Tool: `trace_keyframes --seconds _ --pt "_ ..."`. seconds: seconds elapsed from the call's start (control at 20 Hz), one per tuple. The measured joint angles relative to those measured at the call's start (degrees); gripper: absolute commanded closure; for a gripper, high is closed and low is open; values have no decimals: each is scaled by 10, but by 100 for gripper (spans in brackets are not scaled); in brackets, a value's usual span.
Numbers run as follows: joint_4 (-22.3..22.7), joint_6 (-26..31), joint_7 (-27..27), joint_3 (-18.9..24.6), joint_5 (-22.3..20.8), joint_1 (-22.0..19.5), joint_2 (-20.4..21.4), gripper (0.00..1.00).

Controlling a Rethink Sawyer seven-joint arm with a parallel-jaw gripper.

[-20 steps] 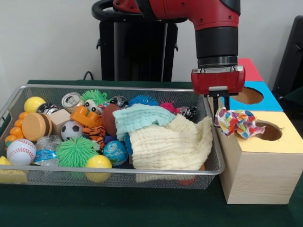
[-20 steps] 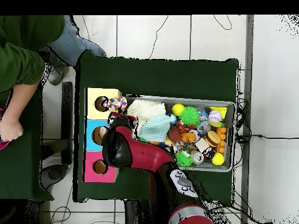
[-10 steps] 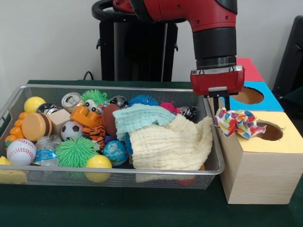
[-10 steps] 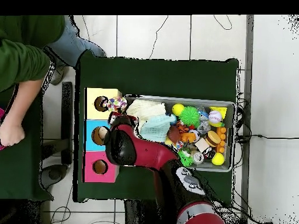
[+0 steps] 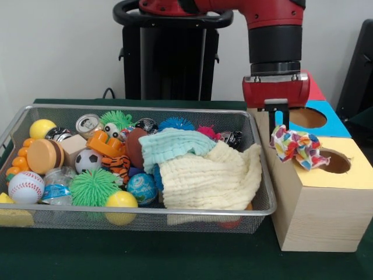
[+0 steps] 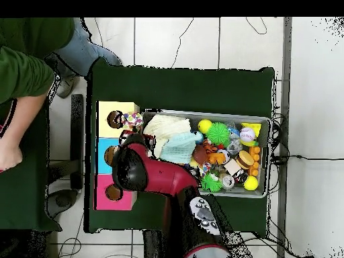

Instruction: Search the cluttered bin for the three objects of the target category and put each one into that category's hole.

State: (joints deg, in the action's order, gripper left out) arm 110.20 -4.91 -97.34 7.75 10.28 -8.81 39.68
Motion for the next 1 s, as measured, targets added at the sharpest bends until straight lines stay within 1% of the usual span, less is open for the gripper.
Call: trace_keyframes --seconds 0.15,0.2,0.35,0.45,0.55,0.7,0.85,1.0 --pt "-15 44 0 -21 0 25 10 100" --pt "-27 85 0 -32 0 42 17 100" --pt "-40 124 0 -40 0 55 22 100" --pt "-57 167 0 -47 -3 65 26 100" --pt "-81 211 0 -55 -15 71 30 100" --pt "-92 224 0 -59 -21 71 31 100" --pt "-121 238 0 -67 -37 71 32 100" --pt "-136 238 0 -69 -44 69 31 100"
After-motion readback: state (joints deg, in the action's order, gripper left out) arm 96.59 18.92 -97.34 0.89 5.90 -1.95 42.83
